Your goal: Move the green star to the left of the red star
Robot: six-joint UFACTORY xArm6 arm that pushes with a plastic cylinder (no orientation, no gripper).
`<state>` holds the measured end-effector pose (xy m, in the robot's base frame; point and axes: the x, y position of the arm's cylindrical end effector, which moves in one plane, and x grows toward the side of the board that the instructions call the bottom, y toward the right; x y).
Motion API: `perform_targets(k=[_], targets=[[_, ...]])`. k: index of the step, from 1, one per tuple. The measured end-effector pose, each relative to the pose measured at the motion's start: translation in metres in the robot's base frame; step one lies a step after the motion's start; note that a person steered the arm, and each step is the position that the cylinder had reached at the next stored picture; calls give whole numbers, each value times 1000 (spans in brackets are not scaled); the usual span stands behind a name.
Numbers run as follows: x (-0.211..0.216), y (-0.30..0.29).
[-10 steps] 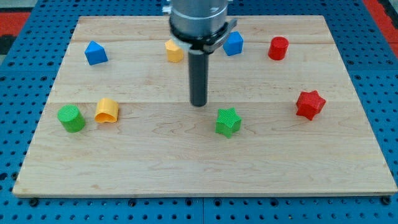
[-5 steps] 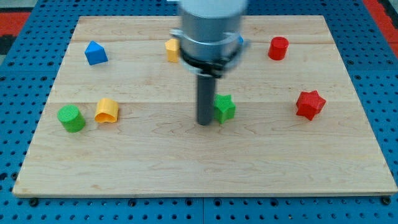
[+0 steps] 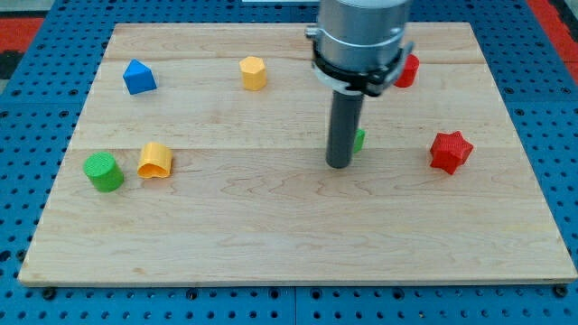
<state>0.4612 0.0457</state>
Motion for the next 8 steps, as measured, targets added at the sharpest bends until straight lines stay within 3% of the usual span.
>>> perform_targets(k=[7, 8], targets=[[2, -8], [-1, 63]])
